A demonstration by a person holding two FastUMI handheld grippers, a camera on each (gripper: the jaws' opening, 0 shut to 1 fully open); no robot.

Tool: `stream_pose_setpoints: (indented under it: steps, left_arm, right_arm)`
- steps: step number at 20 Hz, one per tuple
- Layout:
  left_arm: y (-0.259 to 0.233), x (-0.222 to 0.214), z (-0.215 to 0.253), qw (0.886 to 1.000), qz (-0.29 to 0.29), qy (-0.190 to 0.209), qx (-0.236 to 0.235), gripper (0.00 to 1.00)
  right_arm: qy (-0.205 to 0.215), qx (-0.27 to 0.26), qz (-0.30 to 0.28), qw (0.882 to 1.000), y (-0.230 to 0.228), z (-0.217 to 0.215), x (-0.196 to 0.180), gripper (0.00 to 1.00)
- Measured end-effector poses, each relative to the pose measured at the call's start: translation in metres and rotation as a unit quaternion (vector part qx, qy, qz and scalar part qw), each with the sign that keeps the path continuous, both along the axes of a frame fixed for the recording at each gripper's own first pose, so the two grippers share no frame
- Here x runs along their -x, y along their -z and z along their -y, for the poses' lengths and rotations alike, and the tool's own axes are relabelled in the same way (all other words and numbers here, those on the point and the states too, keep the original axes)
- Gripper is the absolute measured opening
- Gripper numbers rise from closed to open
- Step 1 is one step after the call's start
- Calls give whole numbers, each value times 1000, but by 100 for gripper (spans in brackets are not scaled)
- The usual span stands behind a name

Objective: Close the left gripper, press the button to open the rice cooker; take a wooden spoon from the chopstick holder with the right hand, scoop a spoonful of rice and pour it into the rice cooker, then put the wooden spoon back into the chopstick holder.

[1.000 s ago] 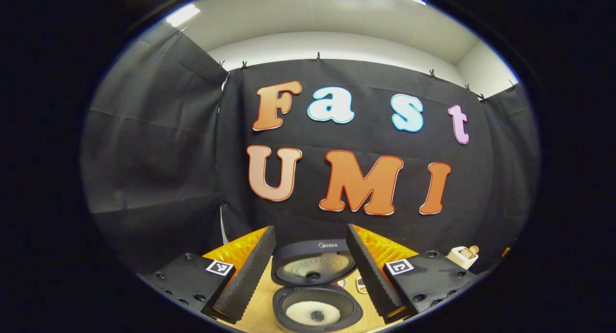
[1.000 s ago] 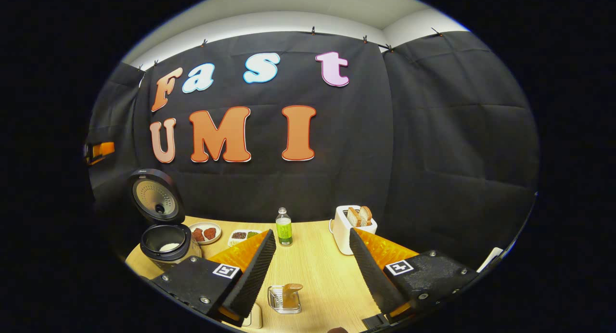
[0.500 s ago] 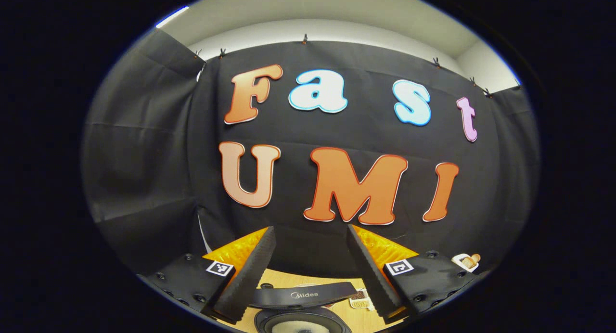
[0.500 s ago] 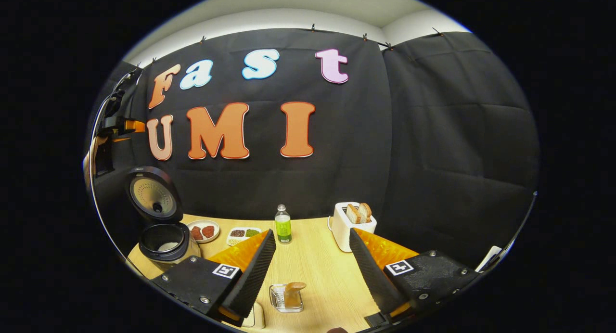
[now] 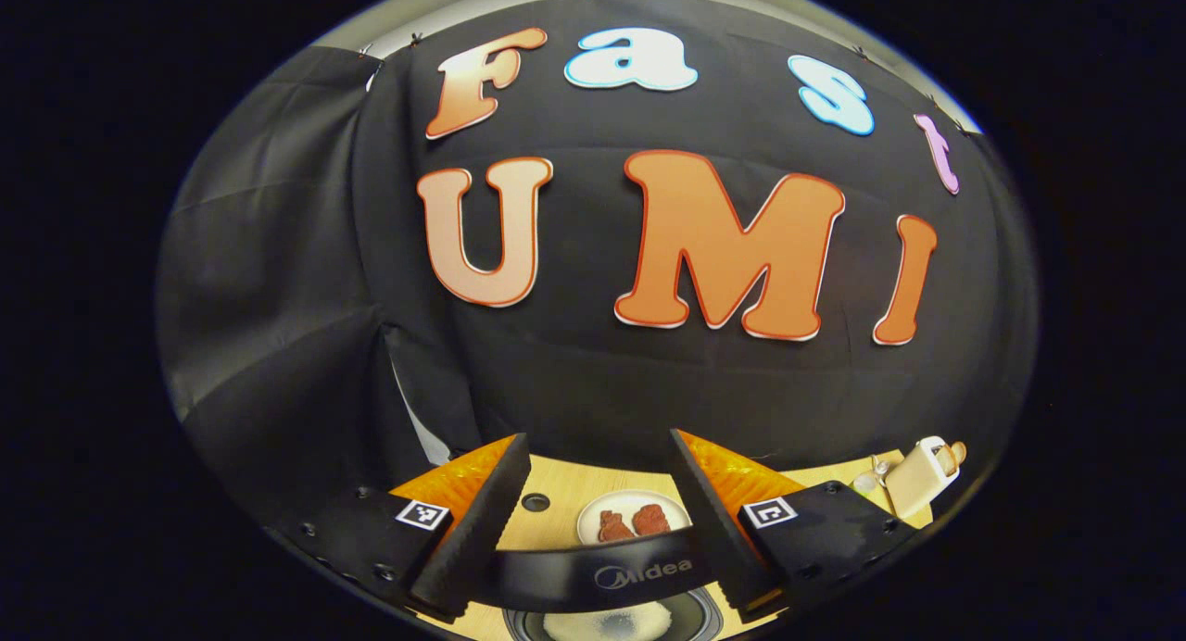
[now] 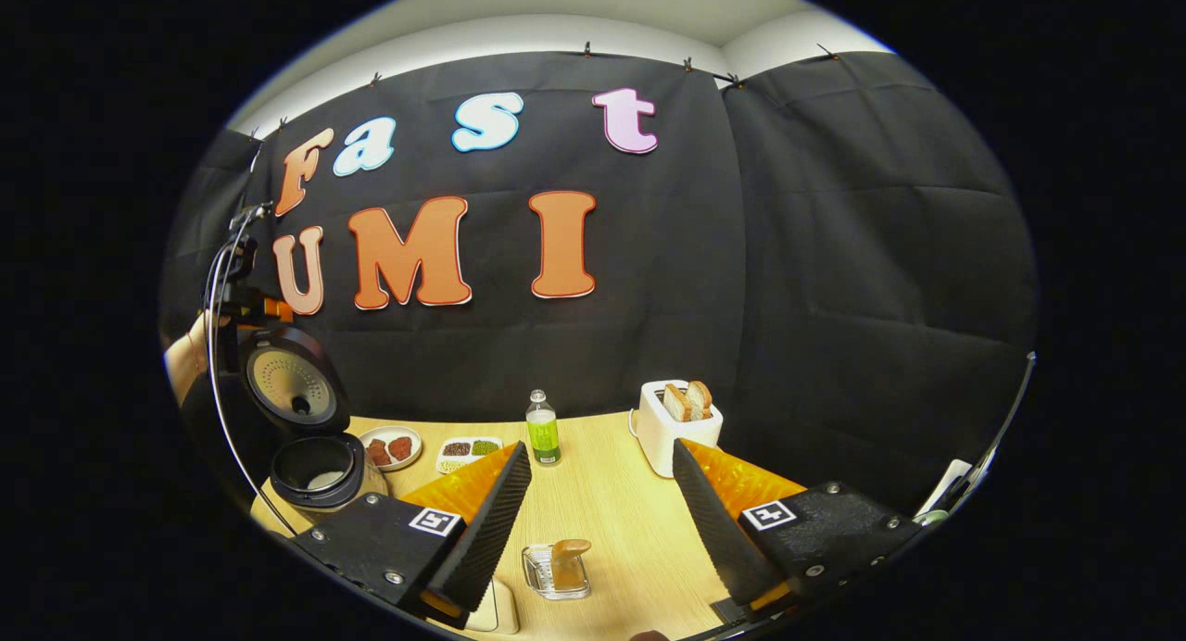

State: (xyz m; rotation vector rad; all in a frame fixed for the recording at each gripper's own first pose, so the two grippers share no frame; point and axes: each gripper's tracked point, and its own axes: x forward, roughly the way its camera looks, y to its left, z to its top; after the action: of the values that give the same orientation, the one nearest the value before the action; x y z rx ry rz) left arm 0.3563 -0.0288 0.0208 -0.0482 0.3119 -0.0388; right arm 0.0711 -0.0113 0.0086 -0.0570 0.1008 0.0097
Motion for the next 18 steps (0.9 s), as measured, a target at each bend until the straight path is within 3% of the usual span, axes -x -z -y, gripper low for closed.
stream_pose_setpoints:
  steps: [10,18]
  left_arm:
    - [18,54,16,1000,11,19,15,99]
    - [90,139,34,999,-19,33,11,99]
  right_arm:
    - [-24,-11,-4,1000,-2,-6,3,95]
    - [-56,-15,-5,998,-4,-9,12,95]
